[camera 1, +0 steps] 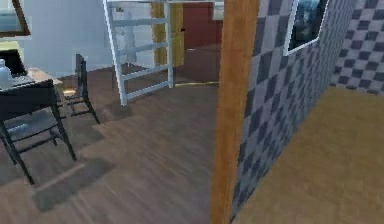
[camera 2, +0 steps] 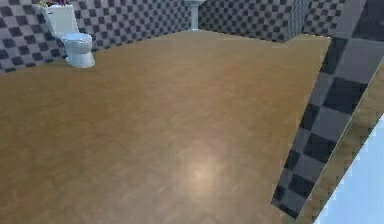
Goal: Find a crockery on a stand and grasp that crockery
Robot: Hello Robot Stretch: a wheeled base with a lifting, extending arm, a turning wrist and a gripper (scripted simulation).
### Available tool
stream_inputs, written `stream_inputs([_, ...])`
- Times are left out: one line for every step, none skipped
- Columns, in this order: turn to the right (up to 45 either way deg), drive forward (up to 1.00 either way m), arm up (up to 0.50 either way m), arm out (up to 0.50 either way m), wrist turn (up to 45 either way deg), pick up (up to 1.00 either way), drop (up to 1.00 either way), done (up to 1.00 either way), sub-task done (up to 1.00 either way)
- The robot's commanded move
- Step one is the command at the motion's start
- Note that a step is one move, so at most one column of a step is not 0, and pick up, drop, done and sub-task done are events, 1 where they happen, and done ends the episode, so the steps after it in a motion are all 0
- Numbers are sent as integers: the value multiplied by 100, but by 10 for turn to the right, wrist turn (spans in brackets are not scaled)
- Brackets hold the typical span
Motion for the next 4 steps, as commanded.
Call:
stream_inputs([-30,0,0,0,0,0,0,0,0])
stream_inputs([0,30,0,0,0,0,0,0,0])
stream_inputs([-450,0,0,0,0,0,0,0,0])
stream_inputs([-30,0,0,0,0,0,0,0,0])
